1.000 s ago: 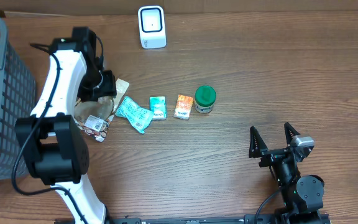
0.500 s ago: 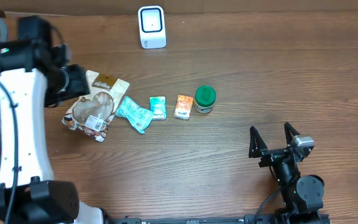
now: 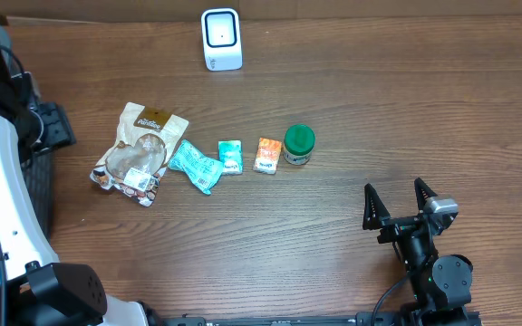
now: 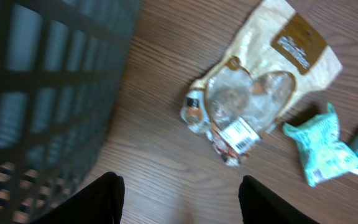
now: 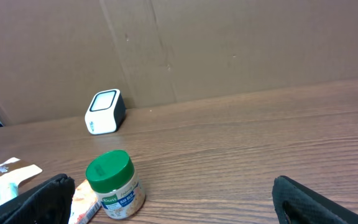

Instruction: Scan the item barcode

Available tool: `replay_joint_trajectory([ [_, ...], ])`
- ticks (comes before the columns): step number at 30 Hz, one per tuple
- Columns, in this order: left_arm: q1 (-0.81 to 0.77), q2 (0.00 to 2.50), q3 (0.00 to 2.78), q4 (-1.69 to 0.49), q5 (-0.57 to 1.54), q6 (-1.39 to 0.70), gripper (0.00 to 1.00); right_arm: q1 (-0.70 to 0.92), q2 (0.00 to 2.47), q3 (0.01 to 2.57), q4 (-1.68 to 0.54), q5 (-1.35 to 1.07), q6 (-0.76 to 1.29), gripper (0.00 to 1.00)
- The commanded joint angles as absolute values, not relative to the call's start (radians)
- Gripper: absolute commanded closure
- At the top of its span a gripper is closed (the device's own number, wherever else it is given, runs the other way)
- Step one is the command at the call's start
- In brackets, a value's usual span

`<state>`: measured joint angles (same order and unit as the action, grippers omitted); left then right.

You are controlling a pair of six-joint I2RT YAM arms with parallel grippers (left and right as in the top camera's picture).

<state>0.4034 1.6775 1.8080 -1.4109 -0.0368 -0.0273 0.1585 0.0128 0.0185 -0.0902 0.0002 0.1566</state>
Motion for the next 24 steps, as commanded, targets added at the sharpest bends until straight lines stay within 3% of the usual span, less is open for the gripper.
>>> replay_joint_trajectory([
  [1, 0.43, 1.663, 1.826, -1.391, -0.064, 0.03, 0.38, 0.157, 0.004, 0.008, -0.084, 0.005, 0.149, 0.0],
  [24, 0.53, 1.663, 1.825, -1.333, -0.082, 0.022, 0.39, 0.157, 0.004, 0.008, -0.084, 0.005, 0.149, 0.0],
])
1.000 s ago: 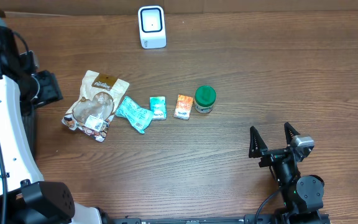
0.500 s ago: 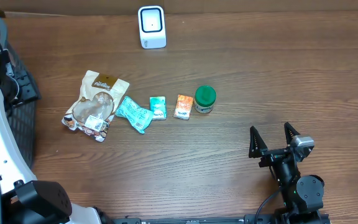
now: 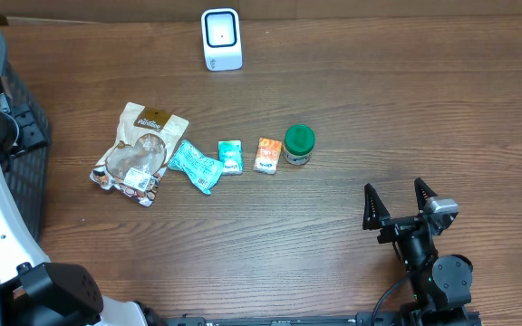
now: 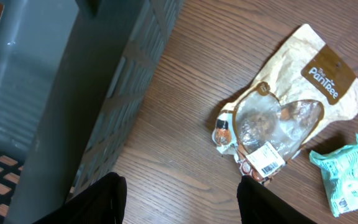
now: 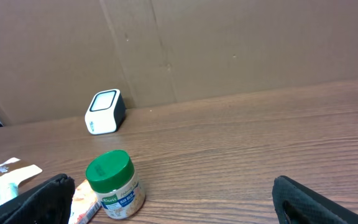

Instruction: Scan the item barcode

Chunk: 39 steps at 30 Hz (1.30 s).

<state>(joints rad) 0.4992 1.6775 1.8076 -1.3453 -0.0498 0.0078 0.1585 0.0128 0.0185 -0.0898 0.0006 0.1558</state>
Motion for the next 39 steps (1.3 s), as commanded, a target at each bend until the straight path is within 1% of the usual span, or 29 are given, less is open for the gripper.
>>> replay_joint_trajectory([
  [1, 0.533, 1.663, 1.825, -1.331, -0.078, 0.022, 0.39, 0.157, 0.004, 0.008, -0.084, 0.005, 0.149, 0.0],
  [9, 0.537, 1.663, 1.825, -1.329, -0.051, 0.015, 0.39, 0.157, 0.004, 0.008, -0.084, 0.005, 0.149, 0.0],
  [11, 0.537, 1.663, 1.825, -1.329, 0.002, 0.016, 0.41, 0.157, 0.004, 0.008, -0.084, 0.005, 0.149, 0.0],
  [15, 0.512, 1.663, 1.825, -1.33, 0.229, 0.121, 0.43, 0.157, 0.004, 0.008, -0.084, 0.005, 0.149, 0.0],
  [16, 0.499, 1.663, 1.825, -1.332, 0.255, 0.136, 0.44, 0.157, 0.004, 0.008, -0.084, 0.005, 0.149, 0.0],
  [22, 0.366, 1.663, 1.824, -1.36, 0.262, 0.138, 0.43, 0.157, 0.004, 0.008, -0.084, 0.005, 0.149, 0.0],
  [29, 0.211, 1.664, 1.82, -1.354, 0.259, 0.076, 0.39, 0.157, 0.004, 0.008, -0.084, 0.005, 0.149, 0.0],
  [32, 0.166, 1.664, 1.82, -1.353, 0.259, 0.07, 0.39, 0.157, 0.004, 0.008, -0.084, 0.005, 0.149, 0.0],
  [35, 0.123, 1.664, 1.819, -1.351, 0.259, 0.063, 0.31, 0.157, 0.004, 0.008, -0.084, 0.005, 0.149, 0.0],
  [37, 0.097, 1.664, 1.819, -1.347, 0.259, 0.051, 0.23, 0.157, 0.004, 0.008, -0.084, 0.005, 0.149, 0.0],
  [39, 0.076, 1.664, 1.819, -1.341, 0.259, 0.044, 0.23, 0.157, 0.004, 0.008, -0.084, 0.005, 0.149, 0.0],
])
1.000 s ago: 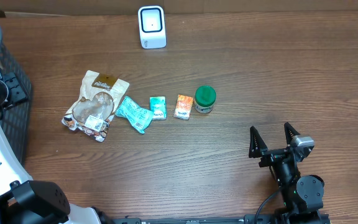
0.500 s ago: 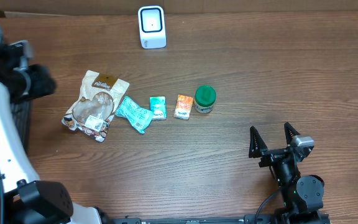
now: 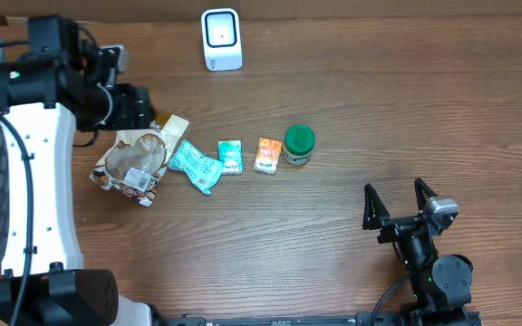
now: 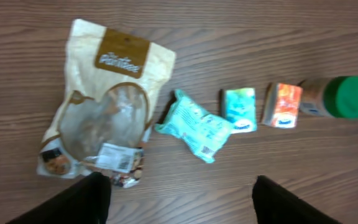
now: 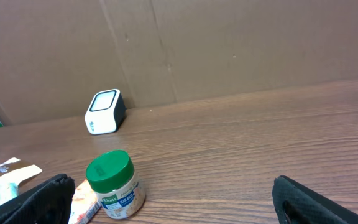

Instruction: Scan the item barcode

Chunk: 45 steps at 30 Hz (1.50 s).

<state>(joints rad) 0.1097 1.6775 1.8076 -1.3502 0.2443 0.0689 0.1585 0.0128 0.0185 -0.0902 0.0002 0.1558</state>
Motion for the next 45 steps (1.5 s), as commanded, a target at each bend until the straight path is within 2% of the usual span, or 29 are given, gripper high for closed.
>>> replay_joint_trajectory([
  [1, 0.066, 1.664, 1.819, -1.337, 0.26, 0.043, 0.22, 0.157, 0.004, 0.008, -0.084, 0.005, 0.149, 0.0],
  [4, 0.035, 1.664, 1.819, -1.322, 0.261, 0.036, 0.17, 0.157, 0.004, 0.008, -0.084, 0.005, 0.149, 0.0],
  [5, 0.025, 1.664, 1.819, -1.319, 0.261, 0.037, 0.12, 0.157, 0.004, 0.008, -0.082, 0.014, 0.147, 0.0],
  [6, 0.015, 1.664, 1.819, -1.315, 0.261, 0.037, 0.04, 0.157, 0.004, 0.008, -0.08, 0.042, 0.148, 0.0],
  [7, 0.003, 1.664, 1.819, -1.312, 0.263, 0.036, 0.0, 0.157, 0.004, 0.008, -0.077, 0.06, 0.148, 0.0],
  [18, -0.066, 1.664, 1.819, -1.308, 0.263, -0.166, 0.01, 0.157, 0.004, 0.009, -0.077, -0.016, 0.17, 0.0],
  [31, -0.066, 1.664, 1.819, -1.316, 0.263, -0.173, 0.0, 0.157, 0.052, 0.177, -0.205, -0.066, 0.186, 0.0],
  [38, -0.066, 1.664, 1.819, -1.311, 0.263, -0.173, 0.0, 0.157, 0.299, 0.447, -0.294, -0.154, 0.181, 0.0],
  [45, -0.066, 1.664, 1.819, -1.307, 0.252, -0.172, 0.0, 0.157, 0.618, 0.819, -0.54, -0.178, 0.069, 0.0],
])
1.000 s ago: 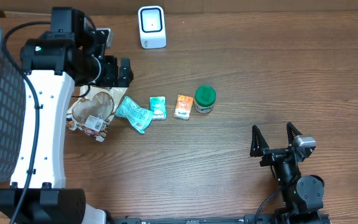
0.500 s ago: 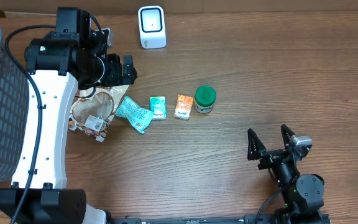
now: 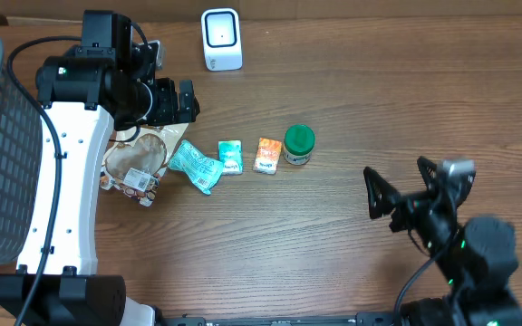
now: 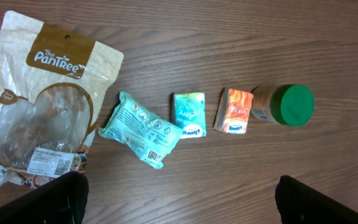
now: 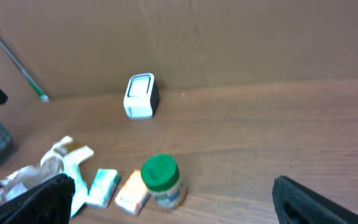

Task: Scan the item barcode
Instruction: 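Reach the right gripper forward over the green-lidded jar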

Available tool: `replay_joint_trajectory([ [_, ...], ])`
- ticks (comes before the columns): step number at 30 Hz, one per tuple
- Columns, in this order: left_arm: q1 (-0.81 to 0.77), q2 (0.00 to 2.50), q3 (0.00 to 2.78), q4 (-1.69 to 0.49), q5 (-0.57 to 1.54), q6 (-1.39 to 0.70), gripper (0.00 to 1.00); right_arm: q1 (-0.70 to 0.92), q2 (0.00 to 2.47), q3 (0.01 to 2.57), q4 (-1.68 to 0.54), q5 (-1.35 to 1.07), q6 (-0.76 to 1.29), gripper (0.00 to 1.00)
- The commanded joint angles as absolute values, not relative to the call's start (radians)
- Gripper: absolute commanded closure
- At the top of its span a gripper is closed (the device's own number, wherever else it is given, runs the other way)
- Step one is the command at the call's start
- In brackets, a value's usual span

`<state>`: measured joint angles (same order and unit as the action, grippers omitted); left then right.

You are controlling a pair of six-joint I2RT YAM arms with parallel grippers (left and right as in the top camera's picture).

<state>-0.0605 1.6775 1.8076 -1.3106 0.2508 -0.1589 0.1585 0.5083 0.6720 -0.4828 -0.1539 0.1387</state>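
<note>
A row of items lies mid-table: a tan snack bag (image 3: pixel 134 158) (image 4: pixel 39 112), a teal packet (image 3: pixel 196 166) (image 4: pixel 142 129), a small teal pack (image 3: pixel 230 156) (image 4: pixel 188 114), an orange pack (image 3: pixel 267 155) (image 4: pixel 234 111) and a green-lidded jar (image 3: pixel 299 144) (image 4: pixel 288 106) (image 5: pixel 162 179). The white scanner (image 3: pixel 221 39) (image 5: pixel 141 96) stands at the back edge. My left gripper (image 3: pixel 175 100) (image 4: pixel 182 205) hangs open high above the row, holding nothing. My right gripper (image 3: pixel 404 192) (image 5: pixel 173 208) is open and empty at the front right, facing the jar from a distance.
A grey mesh basket stands along the table's left edge. A brown cardboard wall (image 5: pixel 229 37) closes off the back of the table behind the scanner.
My left gripper has moved right, from over the snack bag to above the whole row. My right arm has risen and shifted right; its view now looks down on the items.
My left gripper was open at the far left beside the basket, then over the basket's edge, then above the snack bag, and now over the row. My right arm stayed still at the front right until this moment. No item has moved.
</note>
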Motion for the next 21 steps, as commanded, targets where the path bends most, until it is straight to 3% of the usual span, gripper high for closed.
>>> replay_joint_trajectory([
  [1, -0.066, 1.664, 1.819, -1.307, 0.252, -0.172, 0.0, 0.157, 0.657, 0.862, -0.569, -0.178, 0.068, 0.0],
  [21, -0.066, 1.664, 1.819, -1.285, 0.252, -0.172, 0.0, 0.177, 1.48, 1.655, -1.196, -0.186, -0.051, 0.0],
])
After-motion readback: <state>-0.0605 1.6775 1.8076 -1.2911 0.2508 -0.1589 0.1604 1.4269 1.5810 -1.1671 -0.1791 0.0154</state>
